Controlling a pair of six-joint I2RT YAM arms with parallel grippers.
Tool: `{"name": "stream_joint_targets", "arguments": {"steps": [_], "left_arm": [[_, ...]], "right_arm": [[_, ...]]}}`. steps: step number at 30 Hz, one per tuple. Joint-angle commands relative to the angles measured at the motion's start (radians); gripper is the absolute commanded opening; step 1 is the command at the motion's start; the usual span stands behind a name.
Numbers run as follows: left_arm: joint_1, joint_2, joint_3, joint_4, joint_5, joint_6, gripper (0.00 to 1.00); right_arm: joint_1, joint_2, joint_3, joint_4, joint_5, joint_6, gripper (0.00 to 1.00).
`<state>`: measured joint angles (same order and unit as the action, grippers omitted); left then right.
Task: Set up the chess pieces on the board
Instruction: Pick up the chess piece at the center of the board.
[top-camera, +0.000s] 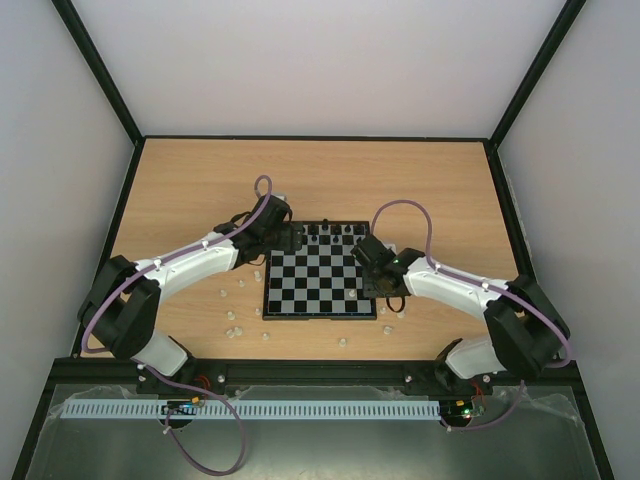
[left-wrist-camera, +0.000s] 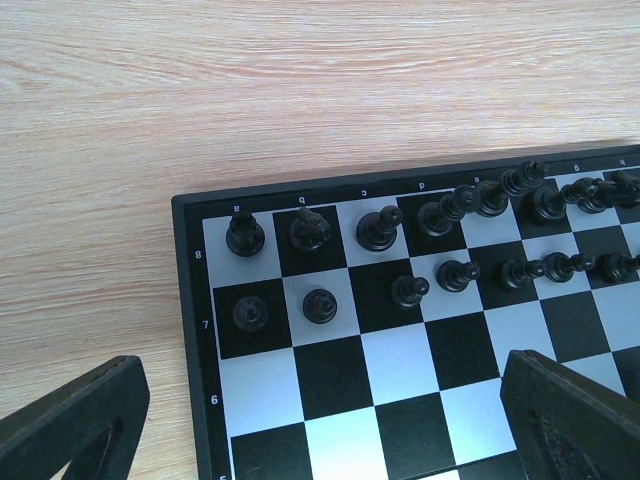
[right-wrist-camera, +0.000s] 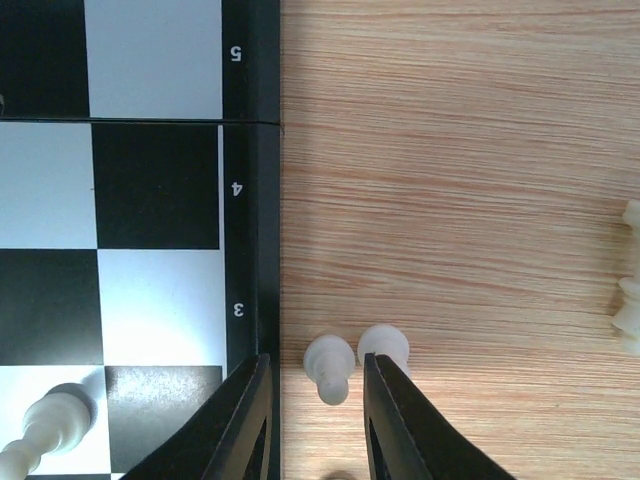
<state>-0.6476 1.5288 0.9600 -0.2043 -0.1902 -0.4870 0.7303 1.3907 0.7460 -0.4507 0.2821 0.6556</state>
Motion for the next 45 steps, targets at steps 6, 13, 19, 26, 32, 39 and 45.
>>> {"name": "stream_joint_targets", "arguments": {"steps": [6, 13, 19, 26, 32, 39, 45], "left_arm": [[-0.004, -0.024, -0.001, -0.009, 0.002, -0.002, 1.0], [-0.003, -0.024, -0.001, -0.007, 0.003, -0.002, 1.0], [-0.003, -0.022, -0.001, -0.007, 0.005, -0.002, 0.99], [-0.003, -0.018, -0.002, -0.004, 0.012, -0.002, 1.0], [-0.004, -0.014, -0.002, -0.002, 0.02, -0.002, 1.0], [-0.006, -0.014, -0.002, 0.0, 0.024, -0.002, 1.0], [-0.006, -0.015, -0.001, 0.0, 0.023, -0.002, 1.0]], "right_arm": [[-0.026, 0.022, -0.013, -0.033, -0.001, 0.007, 0.25], [-0.028, 0.033, -0.013, -0.031, -0.026, 0.002, 0.2], [-0.028, 0.036, -0.016, -0.029, -0.047, 0.003, 0.16], [-0.028, 0.033, -0.015, -0.044, -0.05, 0.02, 0.14], [-0.028, 0.035, -0.003, -0.063, -0.036, 0.028, 0.09], [-0.028, -0.011, 0.054, -0.122, -0.005, 0.024, 0.06], [0.003, -0.036, 0.111, -0.153, -0.028, 0.005, 0.04]]}}
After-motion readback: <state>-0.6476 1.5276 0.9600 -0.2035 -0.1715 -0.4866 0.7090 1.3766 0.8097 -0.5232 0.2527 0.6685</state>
